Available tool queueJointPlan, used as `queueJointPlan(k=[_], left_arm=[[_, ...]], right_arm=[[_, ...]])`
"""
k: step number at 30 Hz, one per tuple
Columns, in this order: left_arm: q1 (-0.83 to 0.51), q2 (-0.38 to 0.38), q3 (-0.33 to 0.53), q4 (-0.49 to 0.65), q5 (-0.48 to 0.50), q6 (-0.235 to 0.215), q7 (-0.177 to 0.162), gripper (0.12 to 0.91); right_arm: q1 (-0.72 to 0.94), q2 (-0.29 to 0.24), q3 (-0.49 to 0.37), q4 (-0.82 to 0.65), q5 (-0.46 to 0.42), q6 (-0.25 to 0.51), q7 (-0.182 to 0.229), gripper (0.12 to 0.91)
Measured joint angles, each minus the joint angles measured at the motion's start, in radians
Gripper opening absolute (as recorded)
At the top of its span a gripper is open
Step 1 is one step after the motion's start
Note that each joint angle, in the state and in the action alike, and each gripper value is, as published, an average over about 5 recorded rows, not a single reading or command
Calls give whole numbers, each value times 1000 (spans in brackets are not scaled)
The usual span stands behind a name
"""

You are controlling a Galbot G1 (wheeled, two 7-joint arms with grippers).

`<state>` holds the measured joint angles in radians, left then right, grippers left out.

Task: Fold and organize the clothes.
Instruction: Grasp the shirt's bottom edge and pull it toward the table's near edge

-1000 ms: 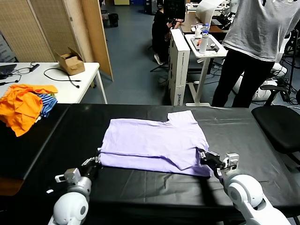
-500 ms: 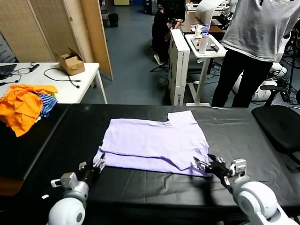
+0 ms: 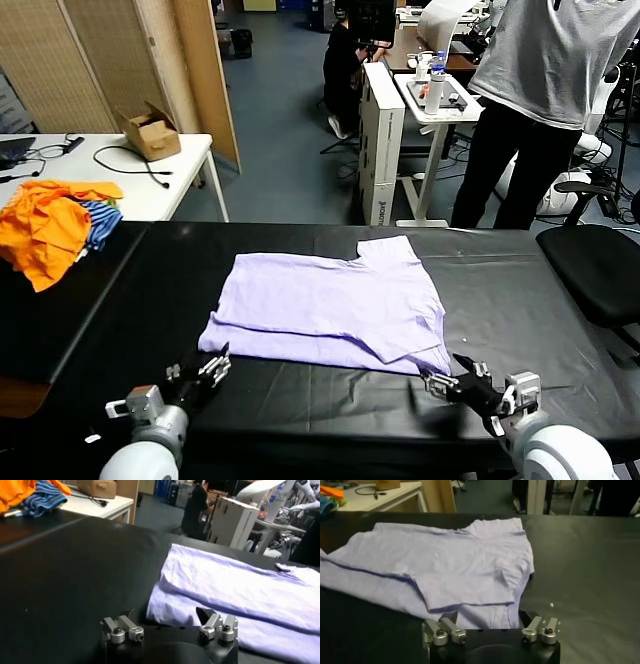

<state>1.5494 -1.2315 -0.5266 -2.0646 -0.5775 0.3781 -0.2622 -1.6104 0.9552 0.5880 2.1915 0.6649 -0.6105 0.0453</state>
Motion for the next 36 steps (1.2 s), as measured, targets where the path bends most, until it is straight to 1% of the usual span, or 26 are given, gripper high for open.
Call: queueJointPlan(k=[1, 2, 3, 9, 11, 12, 16, 23, 30, 32, 33, 35, 36], left_arm=[[3, 2, -1, -3, 0, 2, 0, 775], [7, 4, -2, -6, 1, 4, -1, 709], [11, 5, -3, -11, 3, 8, -4, 652], [44, 6, -22, -49, 21, 40, -35, 274], [63, 6, -34, -68, 22, 51, -41, 184], [75, 5, -39, -78, 23, 56, -43, 159], [134, -3, -63, -122, 31, 75, -50, 145], [244, -21, -108, -202, 43, 112, -56, 145], [281, -33, -125, -226, 52, 126, -54, 145], [281, -35, -129, -227, 52, 134, -48, 145], [281, -35, -132, -229, 52, 141, -45, 147], [281, -35, -138, -235, 53, 158, -38, 179], [280, -34, -142, -239, 53, 169, -35, 214]], right_arm=[[-2, 0, 1, 3, 1, 0, 1, 190], [-4, 0, 3, 7, 3, -1, 2, 157], [-6, 0, 5, 12, 6, -4, 5, 142], [-35, 1, 15, 55, 34, -66, 45, 140], [-50, 2, 21, 77, 36, -89, 57, 140], [-58, 1, 24, 88, 35, -99, 63, 140], [-95, -3, 35, 132, 23, -123, 79, 140], [-154, 3, 46, 191, 17, -125, 94, 140], [-188, 11, 39, 218, 17, -126, 114, 149], [-195, 15, 41, 223, 15, -126, 123, 202], [-200, 16, 44, 227, 15, -126, 125, 247], [-211, 16, 50, 236, 13, -126, 126, 366], [-217, 16, 53, 241, 12, -126, 127, 423]])
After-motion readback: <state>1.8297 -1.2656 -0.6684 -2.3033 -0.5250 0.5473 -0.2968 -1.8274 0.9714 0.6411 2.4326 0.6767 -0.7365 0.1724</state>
